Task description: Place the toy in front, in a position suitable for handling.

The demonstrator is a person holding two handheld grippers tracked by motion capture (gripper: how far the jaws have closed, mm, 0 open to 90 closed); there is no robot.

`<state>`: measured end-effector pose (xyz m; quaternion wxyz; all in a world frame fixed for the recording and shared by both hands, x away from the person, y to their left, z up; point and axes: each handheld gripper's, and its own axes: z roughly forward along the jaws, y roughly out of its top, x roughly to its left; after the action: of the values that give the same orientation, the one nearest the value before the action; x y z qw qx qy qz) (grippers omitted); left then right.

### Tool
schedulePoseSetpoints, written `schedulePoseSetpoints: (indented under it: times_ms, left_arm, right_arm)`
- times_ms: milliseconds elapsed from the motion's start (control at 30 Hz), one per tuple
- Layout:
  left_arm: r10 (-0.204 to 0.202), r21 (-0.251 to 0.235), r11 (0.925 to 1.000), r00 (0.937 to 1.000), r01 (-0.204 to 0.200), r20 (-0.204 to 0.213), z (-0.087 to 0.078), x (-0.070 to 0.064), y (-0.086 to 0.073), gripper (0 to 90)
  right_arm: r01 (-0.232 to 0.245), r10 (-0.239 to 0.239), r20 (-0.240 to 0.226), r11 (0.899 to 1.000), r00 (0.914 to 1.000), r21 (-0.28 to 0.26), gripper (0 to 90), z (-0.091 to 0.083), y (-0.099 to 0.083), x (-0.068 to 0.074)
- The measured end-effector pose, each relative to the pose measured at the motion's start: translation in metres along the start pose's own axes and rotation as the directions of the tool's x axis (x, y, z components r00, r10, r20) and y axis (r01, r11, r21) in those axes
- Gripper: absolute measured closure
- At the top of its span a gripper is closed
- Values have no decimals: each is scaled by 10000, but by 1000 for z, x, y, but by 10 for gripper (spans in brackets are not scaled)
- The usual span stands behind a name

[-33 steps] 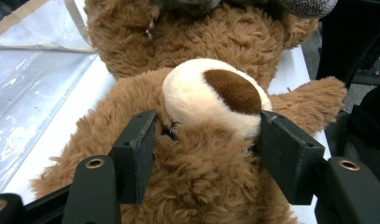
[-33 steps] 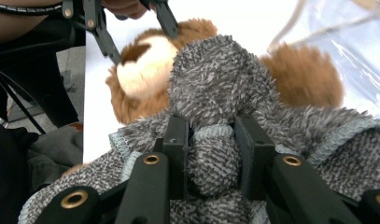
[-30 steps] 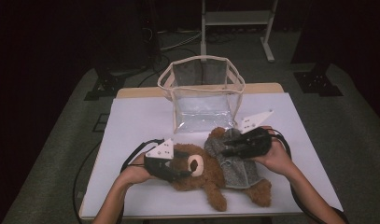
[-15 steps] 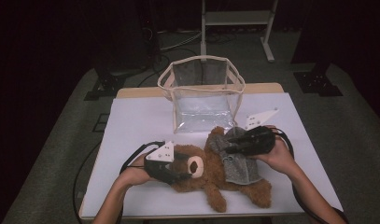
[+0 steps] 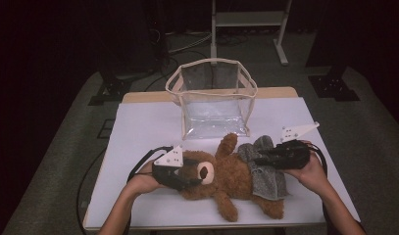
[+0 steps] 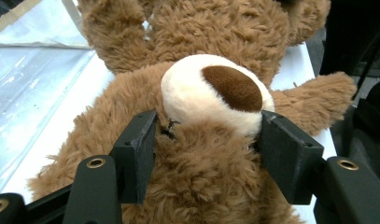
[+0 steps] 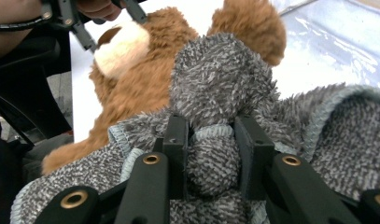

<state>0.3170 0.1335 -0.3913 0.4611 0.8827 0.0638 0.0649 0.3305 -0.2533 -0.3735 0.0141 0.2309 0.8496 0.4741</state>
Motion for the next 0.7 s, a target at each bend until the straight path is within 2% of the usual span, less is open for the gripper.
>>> schedulePoseSetpoints:
  times_ms: [167,467,600,700]
  left_arm:
    - [-270,-76,9996,9995,268,-158,1,3,1,385]
    - [-632,-165,9979,9965,624,-540,3,6,3,376]
    - [-704,-161,9974,9965,698,-446,4,7,2,377]
    - [-651,-110,9978,9971,647,-397,4,7,3,378]
  right_arm:
    - [-209,209,112,9998,9997,-27,678,-15,-18,7]
    - [-844,842,-241,9964,9962,-55,679,-21,-55,19]
    - [-755,753,-185,9971,9970,-96,679,-30,-55,22]
    - [-448,438,-230,9980,9988,-438,680,-34,-41,23]
